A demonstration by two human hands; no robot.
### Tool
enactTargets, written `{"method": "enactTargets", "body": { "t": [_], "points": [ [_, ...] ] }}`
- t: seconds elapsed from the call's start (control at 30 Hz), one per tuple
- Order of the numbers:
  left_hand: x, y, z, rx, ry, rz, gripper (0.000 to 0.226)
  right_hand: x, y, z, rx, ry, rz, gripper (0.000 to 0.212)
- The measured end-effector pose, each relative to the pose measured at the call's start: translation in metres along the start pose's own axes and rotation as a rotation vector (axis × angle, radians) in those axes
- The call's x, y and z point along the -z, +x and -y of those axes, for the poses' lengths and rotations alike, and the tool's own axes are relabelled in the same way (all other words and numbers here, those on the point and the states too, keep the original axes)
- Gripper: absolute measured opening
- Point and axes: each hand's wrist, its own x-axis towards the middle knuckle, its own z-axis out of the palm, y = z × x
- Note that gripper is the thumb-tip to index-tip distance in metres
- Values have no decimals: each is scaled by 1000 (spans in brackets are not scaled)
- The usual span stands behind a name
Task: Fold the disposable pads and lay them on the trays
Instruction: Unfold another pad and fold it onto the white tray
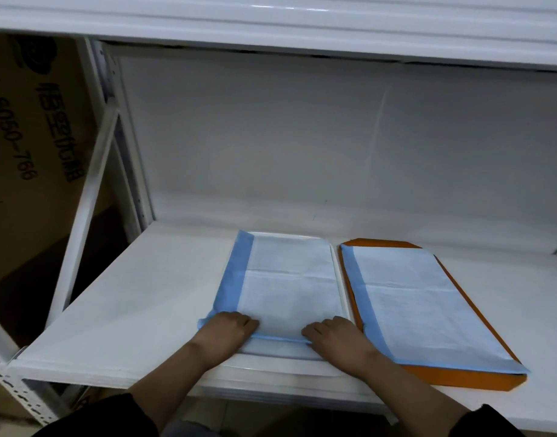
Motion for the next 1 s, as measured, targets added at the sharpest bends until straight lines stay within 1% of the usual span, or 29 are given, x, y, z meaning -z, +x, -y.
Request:
{"method": "enactTargets", "body": {
  "t": [0.03, 0.07, 0.1, 0.13, 0.2, 0.23, 0.3, 0.4, 0.43, 0.47, 0.5, 0.57, 0.63, 0.67, 0.7, 0.73, 0.77, 0.8, 0.83, 0.9, 0.93, 0.97, 1.0],
  "points": [
    [-3, -5, 6, 7, 2, 28, 45, 4, -2, -1, 13, -24, 19, 12],
    [-3, -9, 10, 27, -29, 46, 63, 5, -3, -3, 21, -46, 25, 8],
    [0, -12, 13, 63, -34, 61, 74, 4, -4, -3, 31, -64, 31, 24],
    [1, -15, 15, 77, -40, 56, 79, 3, -6, -3, 40, -63, 47, 39],
    [4, -19, 15, 81, -69, 103, 86, 4, -11, -3, 53, -77, 81, 56],
    [7, -21, 14, 80, -46, 135, 88, 5, -14, -3, 49, -87, 117, 61],
    [2, -24, 16, 49, -12, 139, 87, 4, -19, -4, 39, -96, 187, 71],
    [-8, -25, 18, 33, -28, 187, 94, 3, -22, -6, -20, -56, 206, 86],
    [1, -24, 15, 14, 18, 204, 97, 6, -22, -5, -27, -32, 238, 89],
    [6, -22, 15, -26, 65, 189, 95, 9, -22, -5, -16, -31, 281, 91],
    [11, -22, 13, -48, 68, 156, 89, 10, -24, -6, 6, -42, 298, 93],
    [14, -25, 16, -37, 129, 173, 78, 10, -28, -6, 14, -43, 364, 100],
    [20, -24, 14, 5, 117, 250, 83, 1, -35, -9, -41, -42, 399, 108],
    [19, -24, 13, 7, 130, 301, 80, 4, -33, -6, -50, -45, 392, 108],
    [13, -28, 14, 26, 164, 286, 72, 11, -33, -2, -39, -67, 399, 103],
    [9, -31, 13, 20, 230, 333, 65, 18, -34, 4, -45, -64, 400, 92],
    [8, -31, 11, 44, 212, 366, 62, 23, -34, 7, -36, -73, 401, 77],
    [6, -30, 9, 85, 231, 346, 60, 25, -34, 10, -12, -109, 458, 65],
    [7, -31, 7, 105, 273, 343, 58, 29, -35, 14, -45, -64, 486, 59],
    [9, -32, 5, 130, 311, 464, 56, 24, -39, 17, -99, -96, 399, 55],
    [11, -31, 4, 143, 318, 480, 57, 24, -41, 17, -110, -73, 420, 52],
    [10, -33, 4, 171, 321, 473, 58, 23, -43, 16, -96, -70, 448, 49],
    [11, -34, 3, 225, 305, 412, 57, 21, -44, 15, -86, -102, 406, 46]
  ]
}}
